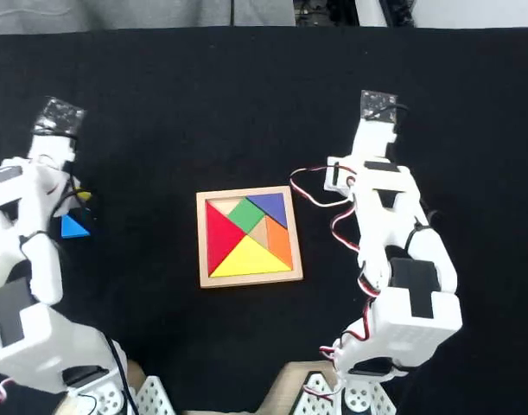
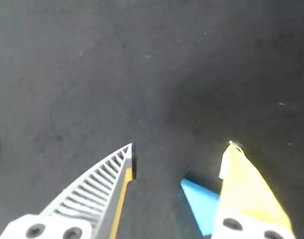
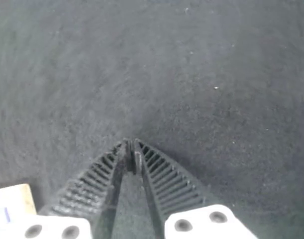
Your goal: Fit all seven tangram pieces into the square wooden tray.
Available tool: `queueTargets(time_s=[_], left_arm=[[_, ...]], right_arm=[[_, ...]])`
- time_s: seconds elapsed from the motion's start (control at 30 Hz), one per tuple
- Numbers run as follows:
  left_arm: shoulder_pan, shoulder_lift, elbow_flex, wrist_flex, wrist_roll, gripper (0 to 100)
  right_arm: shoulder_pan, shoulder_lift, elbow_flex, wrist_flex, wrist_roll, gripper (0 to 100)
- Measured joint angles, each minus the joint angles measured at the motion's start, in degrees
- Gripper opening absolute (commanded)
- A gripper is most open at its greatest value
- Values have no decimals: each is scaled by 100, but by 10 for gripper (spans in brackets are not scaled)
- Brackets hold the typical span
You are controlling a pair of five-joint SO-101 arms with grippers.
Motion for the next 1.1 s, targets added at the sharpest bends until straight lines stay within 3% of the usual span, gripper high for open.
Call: queueTargets(time_s=[0.1, 0.2, 0.33, 0.57, 0.77, 0.97, 1.1], left_arm=[[-62, 35, -79, -369, 9, 17], [-70, 44, -105, -334, 9, 85], [44, 79, -123, 26, 9, 29], [475, 79, 149, 202, -26, 29], [325, 79, 545, 176, -888, 29], [9, 79, 1108, -580, -1222, 29], [-97, 44, 1424, -791, -1846, 29]], right_arm=[[9, 9, -62, 0, 35, 12], [9, 35, -132, 0, 35, 12], [9, 35, -176, 0, 35, 12], [9, 35, -185, 0, 35, 12], [9, 35, -185, 0, 35, 12], [9, 35, -185, 0, 35, 12], [9, 35, -185, 0, 35, 12]])
